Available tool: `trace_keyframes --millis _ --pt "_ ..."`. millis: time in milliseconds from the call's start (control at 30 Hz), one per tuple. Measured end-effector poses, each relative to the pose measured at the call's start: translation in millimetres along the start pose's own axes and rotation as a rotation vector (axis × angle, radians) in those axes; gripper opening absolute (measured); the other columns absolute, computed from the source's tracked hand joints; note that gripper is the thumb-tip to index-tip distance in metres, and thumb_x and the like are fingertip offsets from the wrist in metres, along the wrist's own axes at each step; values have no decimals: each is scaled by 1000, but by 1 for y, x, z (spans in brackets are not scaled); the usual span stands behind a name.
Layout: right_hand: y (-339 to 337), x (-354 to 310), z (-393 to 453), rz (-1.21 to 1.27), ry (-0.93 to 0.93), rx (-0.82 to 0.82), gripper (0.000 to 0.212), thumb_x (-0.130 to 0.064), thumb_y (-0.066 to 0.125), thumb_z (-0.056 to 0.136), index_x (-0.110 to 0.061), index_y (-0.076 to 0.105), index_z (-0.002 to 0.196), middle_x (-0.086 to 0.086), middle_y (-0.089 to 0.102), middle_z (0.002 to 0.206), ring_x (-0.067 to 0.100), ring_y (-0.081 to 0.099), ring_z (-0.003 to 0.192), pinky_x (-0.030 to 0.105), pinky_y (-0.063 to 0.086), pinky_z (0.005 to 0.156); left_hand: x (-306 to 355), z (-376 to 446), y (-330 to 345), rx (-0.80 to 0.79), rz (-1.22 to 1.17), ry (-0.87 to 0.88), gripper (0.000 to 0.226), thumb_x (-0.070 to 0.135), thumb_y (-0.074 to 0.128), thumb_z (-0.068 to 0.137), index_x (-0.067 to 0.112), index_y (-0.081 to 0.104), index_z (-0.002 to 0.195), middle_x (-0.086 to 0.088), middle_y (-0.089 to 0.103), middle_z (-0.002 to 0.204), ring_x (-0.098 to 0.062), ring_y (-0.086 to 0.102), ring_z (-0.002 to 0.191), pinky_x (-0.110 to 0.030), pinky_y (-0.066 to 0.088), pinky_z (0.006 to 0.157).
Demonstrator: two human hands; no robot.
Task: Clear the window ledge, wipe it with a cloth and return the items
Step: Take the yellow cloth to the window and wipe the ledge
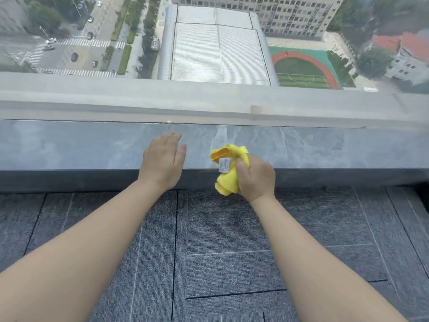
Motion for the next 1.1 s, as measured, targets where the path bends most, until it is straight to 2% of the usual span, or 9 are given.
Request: trace_keyframes --millis 67,133,233,333,500,667,867,1000,1100 --pt "-23 18 9 51 64 150 62 -51 14 66 -8 59 70 25 62 81 37 56 80 34 32 63 13 3 7 -9 1 -1 54 35 22 89 5 36 132 -16 38 143 -32 29 134 -43 20 111" --pt "-32 36 22 -80 94 164 72 -48 18 76 -1 59 112 23 61 117 37 53 112 43 38 91 22 8 14 -19 9 1 44 27 28 95 7 34 133 -15 36 145 -31 27 135 -43 19 111" --pt "-21 71 39 -331 283 -65 56 -42 25 94 -14 24 144 12 16 156 31 10 144 53 9 116 27 16 20 -28 43 -9 43 25 29 95 8 33 134 -14 34 146 -29 26 136 -42 19 112" --pt "-5 80 51 -464 343 -188 64 -49 23 94 -18 5 147 12 -5 158 35 -8 144 62 -5 112 19 21 22 -27 75 -39 47 32 25 94 9 34 134 -15 35 146 -30 26 136 -42 18 113" --pt "11 63 68 -465 361 -169 79 -57 27 89 -11 0 147 17 -7 157 37 -11 144 64 -7 109 0 17 19 -32 113 -99 56 36 21 87 8 35 133 -15 31 148 -29 25 137 -41 17 113" --pt "36 31 64 -518 145 -219 73 -51 26 92 -8 3 146 17 -3 157 34 -7 145 58 -3 113 -2 14 17 -4 98 -94 63 37 18 80 7 37 132 -16 33 147 -30 26 136 -41 19 112" --pt "44 17 37 -503 -311 -429 54 -41 23 97 -27 6 147 -3 -1 159 16 -5 147 40 -6 117 11 9 28 -10 83 -55 64 37 19 79 8 37 132 -15 34 146 -30 27 136 -41 20 111" --pt "19 46 22 -495 -337 -437 53 -47 17 94 -33 11 145 -10 3 158 10 -1 146 32 -13 114 33 10 35 -13 101 17 63 37 19 80 8 37 133 -15 34 147 -30 27 136 -41 17 112" --pt "-5 75 16 -554 -244 -294 77 -53 -6 75 -28 12 146 -6 9 158 16 4 147 32 -19 108 49 12 45 -26 108 51 63 37 19 80 9 36 133 -14 32 148 -29 25 137 -41 15 112"
Point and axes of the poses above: each hand's wrist, its own z-axis towards the middle knuckle, its own y-axis out of the palm, x = y × z, the point moved 6 cm from there along z, towards the middle knuckle
